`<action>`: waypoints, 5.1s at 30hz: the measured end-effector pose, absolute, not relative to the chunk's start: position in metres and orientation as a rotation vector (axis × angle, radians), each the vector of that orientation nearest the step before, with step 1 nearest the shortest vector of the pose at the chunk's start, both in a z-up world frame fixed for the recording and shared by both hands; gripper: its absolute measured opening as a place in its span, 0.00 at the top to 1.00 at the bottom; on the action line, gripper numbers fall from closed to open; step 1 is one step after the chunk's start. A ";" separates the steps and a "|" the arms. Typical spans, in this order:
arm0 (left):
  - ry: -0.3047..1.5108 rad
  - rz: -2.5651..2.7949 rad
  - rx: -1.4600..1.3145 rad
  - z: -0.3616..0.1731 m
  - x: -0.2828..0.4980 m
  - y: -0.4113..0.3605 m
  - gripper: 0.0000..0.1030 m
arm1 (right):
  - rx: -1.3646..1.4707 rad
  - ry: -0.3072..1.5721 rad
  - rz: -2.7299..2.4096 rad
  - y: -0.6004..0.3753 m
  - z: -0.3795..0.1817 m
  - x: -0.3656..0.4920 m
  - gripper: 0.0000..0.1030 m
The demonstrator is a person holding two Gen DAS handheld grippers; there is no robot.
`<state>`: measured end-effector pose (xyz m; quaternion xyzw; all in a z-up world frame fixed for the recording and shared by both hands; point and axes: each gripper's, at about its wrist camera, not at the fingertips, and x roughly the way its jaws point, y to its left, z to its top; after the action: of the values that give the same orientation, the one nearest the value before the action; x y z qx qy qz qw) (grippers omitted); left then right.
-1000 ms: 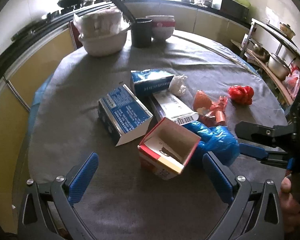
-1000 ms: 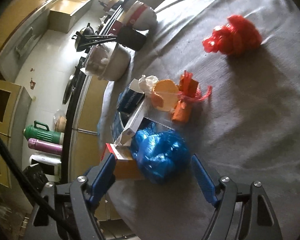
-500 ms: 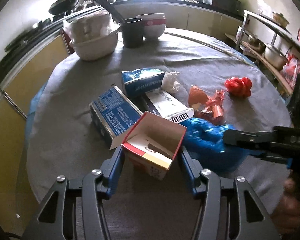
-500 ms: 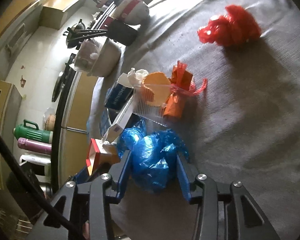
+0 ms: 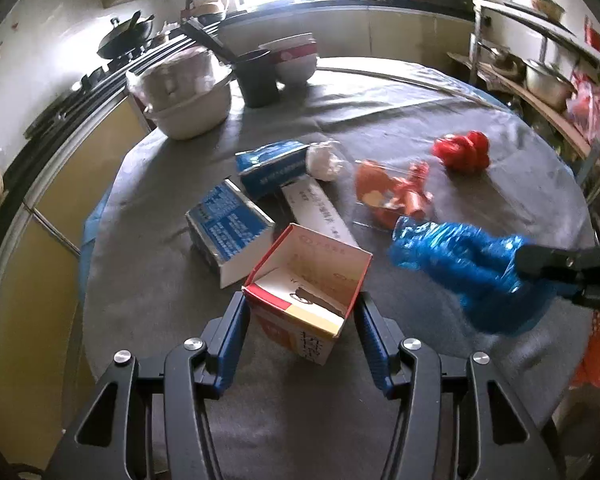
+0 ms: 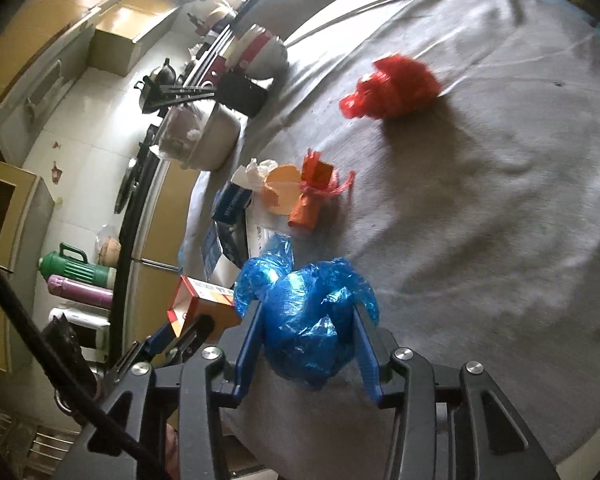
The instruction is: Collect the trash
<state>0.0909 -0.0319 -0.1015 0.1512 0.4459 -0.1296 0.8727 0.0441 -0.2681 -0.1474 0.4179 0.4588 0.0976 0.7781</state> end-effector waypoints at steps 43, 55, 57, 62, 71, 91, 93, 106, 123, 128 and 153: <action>0.864 -0.253 0.470 -0.082 0.049 -0.083 0.46 | 0.949 0.875 0.132 -0.337 -0.134 -0.022 0.55; 0.843 -0.351 0.442 -0.066 0.039 -0.102 0.46 | 0.994 0.818 0.111 -0.354 -0.124 -0.051 0.54; 0.835 -0.402 0.432 -0.062 0.035 -0.111 0.46 | 0.988 0.800 0.081 -0.362 -0.119 -0.061 0.54; 0.818 -0.538 0.390 -0.053 0.028 -0.130 0.46 | 1.002 0.747 0.005 -0.390 -0.110 -0.093 0.54; 0.861 -0.699 0.389 -0.054 0.019 -0.187 0.46 | 0.983 0.696 -0.216 -0.444 -0.108 -0.158 0.54; 0.938 -1.047 0.542 -0.119 -0.070 -0.352 0.46 | 1.037 0.774 -0.569 -0.500 -0.183 -0.236 0.48; 0.945 -1.043 0.554 -0.124 -0.071 -0.355 0.46 | 1.094 0.721 -0.588 -0.503 -0.186 -0.243 0.42; 0.846 -1.001 0.491 -0.086 -0.062 -0.300 0.46 | 0.755 0.626 -0.581 -0.465 -0.129 -0.223 0.40; 0.809 -0.367 0.220 -0.056 0.035 -0.029 0.46 | -0.044 0.630 -0.282 -0.285 -0.055 -0.085 0.36; 0.787 -0.245 0.141 -0.056 0.049 0.034 0.46 | 0.247 0.818 -0.060 -0.271 -0.089 -0.033 0.36; 0.824 -0.289 0.025 -0.083 0.077 0.127 0.39 | 0.184 0.768 0.013 -0.236 -0.069 0.026 0.33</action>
<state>0.0774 0.1265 -0.0826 0.0122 0.3991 -0.1398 0.9061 0.0259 -0.2363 -0.0691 0.0895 0.3742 0.0061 0.9230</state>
